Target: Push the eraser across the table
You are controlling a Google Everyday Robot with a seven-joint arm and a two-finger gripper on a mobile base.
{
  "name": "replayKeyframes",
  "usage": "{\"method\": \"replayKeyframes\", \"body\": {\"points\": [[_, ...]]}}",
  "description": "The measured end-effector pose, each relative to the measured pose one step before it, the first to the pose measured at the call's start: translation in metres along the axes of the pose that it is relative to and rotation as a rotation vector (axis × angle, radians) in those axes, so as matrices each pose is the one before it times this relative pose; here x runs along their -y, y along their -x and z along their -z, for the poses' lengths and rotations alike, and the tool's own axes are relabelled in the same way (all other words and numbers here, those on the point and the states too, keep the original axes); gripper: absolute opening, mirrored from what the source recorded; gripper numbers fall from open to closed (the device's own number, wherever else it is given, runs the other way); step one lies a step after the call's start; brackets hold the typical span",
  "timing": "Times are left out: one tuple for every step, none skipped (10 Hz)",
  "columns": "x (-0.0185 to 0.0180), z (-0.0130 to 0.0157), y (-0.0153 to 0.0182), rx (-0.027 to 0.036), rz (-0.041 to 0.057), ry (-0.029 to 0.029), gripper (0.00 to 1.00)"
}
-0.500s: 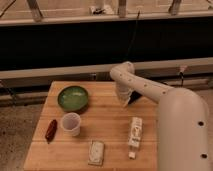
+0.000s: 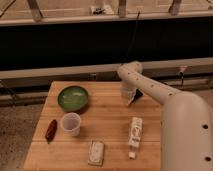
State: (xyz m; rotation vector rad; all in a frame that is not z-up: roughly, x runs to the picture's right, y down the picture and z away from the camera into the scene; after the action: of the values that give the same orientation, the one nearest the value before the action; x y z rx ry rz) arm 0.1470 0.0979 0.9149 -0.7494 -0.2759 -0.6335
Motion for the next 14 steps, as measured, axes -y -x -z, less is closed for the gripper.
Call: {"method": "replayKeyframes", "body": {"points": [[0.00003, -0.00137, -0.00224, 0.0122, -0.0056, -0.00915, 0.0], [-0.00007, -0.00251, -0.00237, 0.01258, -0.00637, -0.00696, 0.0], [0.00075, -0.00215, -0.00277, 0.00885, -0.00572, -0.00607, 0.0], [0.00161, -0.00232, -0.00325, 0.00691, -0.00466, -0.00521, 0.0], [0.00038, -0.00135, -0.00241, 0.00298, -0.00308, 0.00119, 0.0], [0.00121, -0.00183, -0.00347, 0.00364, -0.00398, 0.00249, 0.0], [0.00113, -0.00062, -0.00275, -0.00093, -0.00266, 0.0016, 0.0], [0.00026, -0.00067, -0.00311, -0.0027, -0.0033, 0.00286, 0.0], [0.00035, -0.00148, -0.00624, -0.00367, -0.00763, 0.00379, 0.0], [-0.0003, -0.00022, -0.00446, -0.00225, -0.00605, 0.00068, 0.0], [-0.00054, -0.0004, -0.00431, -0.00204, -0.00625, 0.00117, 0.0], [-0.00073, 0.00113, -0.00734, -0.00435, -0.011, -0.00101, 0.0], [-0.00114, 0.00112, -0.0066, -0.00437, -0.01031, -0.00137, 0.0], [-0.00125, 0.00138, -0.00544, -0.00519, -0.00869, -0.00032, 0.0]]}}
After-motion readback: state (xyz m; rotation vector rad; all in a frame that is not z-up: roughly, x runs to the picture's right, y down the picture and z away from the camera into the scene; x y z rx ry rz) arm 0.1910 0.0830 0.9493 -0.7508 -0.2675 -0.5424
